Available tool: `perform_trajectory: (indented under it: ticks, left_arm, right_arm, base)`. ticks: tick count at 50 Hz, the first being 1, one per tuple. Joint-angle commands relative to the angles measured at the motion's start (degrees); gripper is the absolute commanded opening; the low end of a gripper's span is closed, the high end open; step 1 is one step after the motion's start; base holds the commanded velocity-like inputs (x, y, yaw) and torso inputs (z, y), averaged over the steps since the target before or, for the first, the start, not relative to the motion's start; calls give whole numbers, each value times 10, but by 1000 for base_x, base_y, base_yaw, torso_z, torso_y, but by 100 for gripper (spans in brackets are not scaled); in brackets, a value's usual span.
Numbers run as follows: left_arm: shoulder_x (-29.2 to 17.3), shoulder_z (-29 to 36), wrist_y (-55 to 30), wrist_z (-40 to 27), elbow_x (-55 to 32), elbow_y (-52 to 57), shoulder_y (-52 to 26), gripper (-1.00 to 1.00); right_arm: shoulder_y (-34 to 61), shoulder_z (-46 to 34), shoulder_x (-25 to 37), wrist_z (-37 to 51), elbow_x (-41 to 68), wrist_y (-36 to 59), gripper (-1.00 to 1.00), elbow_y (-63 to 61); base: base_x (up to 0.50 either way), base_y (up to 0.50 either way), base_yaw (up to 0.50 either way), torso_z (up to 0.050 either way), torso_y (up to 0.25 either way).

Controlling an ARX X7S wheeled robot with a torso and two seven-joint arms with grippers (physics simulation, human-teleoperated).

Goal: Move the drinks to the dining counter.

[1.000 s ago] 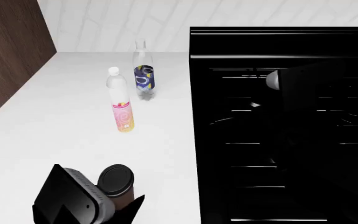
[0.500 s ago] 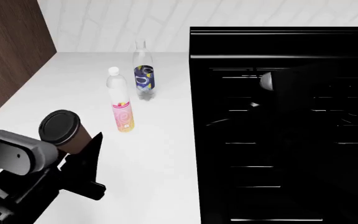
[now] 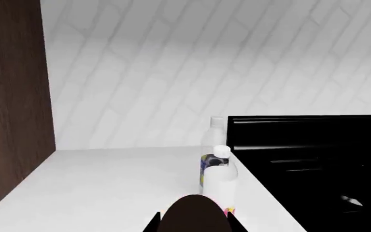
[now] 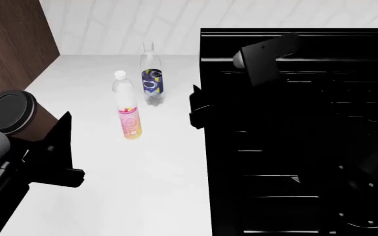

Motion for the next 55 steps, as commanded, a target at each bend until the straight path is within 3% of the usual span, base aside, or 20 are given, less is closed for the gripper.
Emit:
perform_trajectory:
  ticks: [1, 9, 18, 28, 37, 55]
  left_arm:
    - [-21, -10, 20, -40, -39, 6, -5, -100]
    - [-29, -2, 25, -55, -49, 4, -11, -100]
    - [-36, -5, 35, -69, -64, 10, -12, -100]
    - [-58, -49, 52, -81, -99, 20, 16, -100]
    - [-65, -35, 57, -95, -103, 14, 1, -100]
    - [-64, -7, 56, -100, -97, 8, -15, -100]
  right_arm:
    - [76, -31, -31, -43, -5, -6, 100, 93]
    - [132, -14, -58, -40, 31, 44, 100, 151]
    - [167, -51, -65, -61, 28, 57, 100, 188]
    - [164, -53, -67, -74, 38, 45, 100, 199]
    - [153, -36, -56, -94, 108, 96, 100, 166]
    - [149, -58, -55, -110, 118, 76, 100, 167]
  base:
    - [0, 0, 0, 0, 0]
    - [0, 0, 0, 0, 0]
    - [0, 0, 0, 0, 0]
    - [0, 0, 0, 0, 1]
    - [0, 0, 0, 0, 0]
    - [0, 0, 0, 0, 0]
